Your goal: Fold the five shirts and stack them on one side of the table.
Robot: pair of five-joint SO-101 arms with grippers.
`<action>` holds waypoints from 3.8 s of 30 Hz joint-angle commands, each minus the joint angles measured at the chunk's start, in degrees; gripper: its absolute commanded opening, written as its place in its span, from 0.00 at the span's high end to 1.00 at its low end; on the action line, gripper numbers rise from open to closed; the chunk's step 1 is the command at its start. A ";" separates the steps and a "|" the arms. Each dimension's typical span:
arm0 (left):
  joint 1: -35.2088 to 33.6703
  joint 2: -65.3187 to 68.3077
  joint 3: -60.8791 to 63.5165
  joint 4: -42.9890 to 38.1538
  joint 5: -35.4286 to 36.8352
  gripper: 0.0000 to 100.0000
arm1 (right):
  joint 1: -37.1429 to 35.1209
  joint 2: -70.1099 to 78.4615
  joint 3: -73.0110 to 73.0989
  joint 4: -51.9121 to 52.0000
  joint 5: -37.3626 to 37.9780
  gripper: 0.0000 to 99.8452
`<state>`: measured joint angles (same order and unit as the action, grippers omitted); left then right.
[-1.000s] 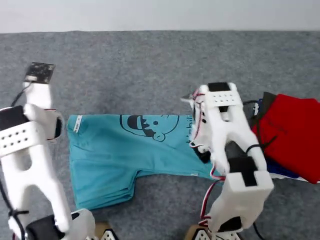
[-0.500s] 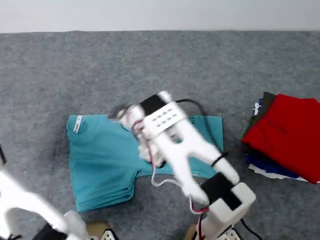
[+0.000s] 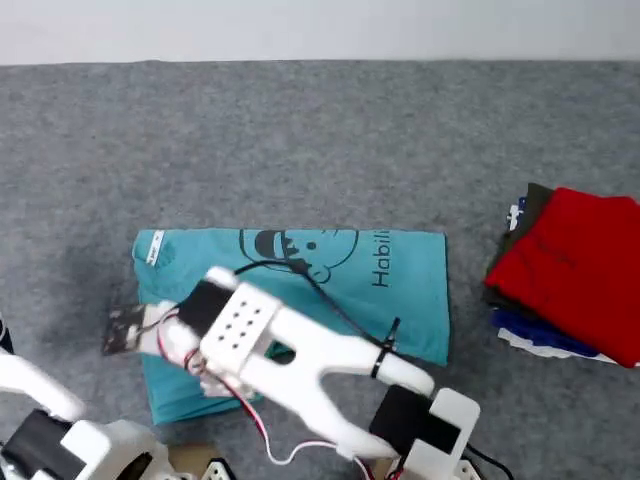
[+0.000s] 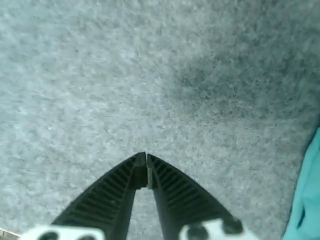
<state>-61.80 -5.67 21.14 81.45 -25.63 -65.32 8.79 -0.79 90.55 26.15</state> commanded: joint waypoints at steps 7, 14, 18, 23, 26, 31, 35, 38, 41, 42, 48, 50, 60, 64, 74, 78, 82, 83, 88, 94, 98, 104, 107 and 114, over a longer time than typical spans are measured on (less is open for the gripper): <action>-0.26 0.00 -0.40 -1.41 -0.70 0.99 | -5.05 7.08 -2.90 -5.49 -2.02 0.75; -0.26 0.09 -0.40 -1.41 -0.44 0.99 | -5.05 13.93 -2.90 -10.51 -2.29 0.75; -0.26 -0.26 -0.40 -1.41 -0.35 0.99 | -5.05 16.84 -2.90 -12.88 -3.08 0.75; -0.26 -0.26 -0.40 -1.41 -0.35 0.99 | -4.79 20.35 -2.99 -16.04 -4.57 0.75; -0.26 -0.26 -0.40 -1.41 -0.35 0.99 | -5.05 21.93 -4.84 -16.31 -4.66 0.75; -0.26 -0.26 -0.40 -1.41 -0.35 0.99 | -4.88 23.25 -5.71 -16.22 -4.66 0.77; -0.26 -0.26 -0.40 -1.41 -0.35 0.99 | -5.05 23.78 -7.12 -16.22 -4.40 0.91; -0.09 -0.26 -0.40 -1.41 -0.35 0.99 | -4.62 23.87 -7.56 -16.40 -4.13 0.99; 0.09 -0.18 -0.40 -1.41 -0.35 0.99 | -3.30 23.87 -7.56 -16.40 -3.87 0.98; 0.18 -0.09 -0.40 -1.41 -0.35 0.99 | -2.77 23.60 -7.56 -16.40 -3.16 0.98; 0.18 0.09 -0.40 -2.29 -0.44 0.99 | 0.31 23.25 -13.27 -12.70 -2.29 0.99; 0.18 0.09 -0.40 -2.29 -0.53 0.99 | 1.71 23.25 -16.70 -10.68 -2.29 0.99; 0.26 0.09 -0.40 -2.81 -0.62 0.99 | 11.65 23.87 -26.99 -9.63 -2.20 0.99; 0.26 0.09 -0.40 -3.08 -0.62 0.99 | 13.76 23.87 -26.99 -9.80 -2.20 0.99; 2.02 -0.26 -0.40 -2.73 -0.53 0.99 | 15.34 23.78 -27.08 -9.98 -2.20 0.99; 1.93 -0.26 -0.22 -2.64 -0.53 0.99 | 18.24 23.96 -27.08 -11.91 -2.55 0.96; 1.93 -0.26 -0.22 -2.64 -0.53 0.99 | 22.46 23.96 -27.08 -15.16 -6.07 0.82; 2.02 -0.26 -0.13 -2.64 -0.53 0.99 | 23.69 24.04 -27.08 -16.57 -7.82 0.78; 2.02 -0.26 -0.13 -2.64 -0.53 0.99 | 28.70 27.65 -27.16 -21.85 -7.91 0.77; 2.02 -0.26 -0.13 -2.64 -0.53 0.99 | 27.21 26.86 -28.04 -17.63 -7.47 0.83; 2.02 -0.35 -0.13 -2.64 -0.53 0.99 | 24.04 24.22 -32.18 -11.91 -7.47 0.87; 2.11 -0.35 -0.22 -2.64 -0.53 0.99 | 17.89 22.37 -38.07 -5.76 -7.30 0.93; 2.11 -0.35 -0.22 -2.64 -0.53 0.99 | 14.73 22.55 -40.88 -3.82 -4.75 0.95; 2.11 -0.35 -0.22 -2.90 -0.53 0.99 | 10.77 27.21 -41.41 -6.02 -3.34 0.95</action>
<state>-60.13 -5.14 21.14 79.34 -25.80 -53.80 35.69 -39.21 85.89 22.11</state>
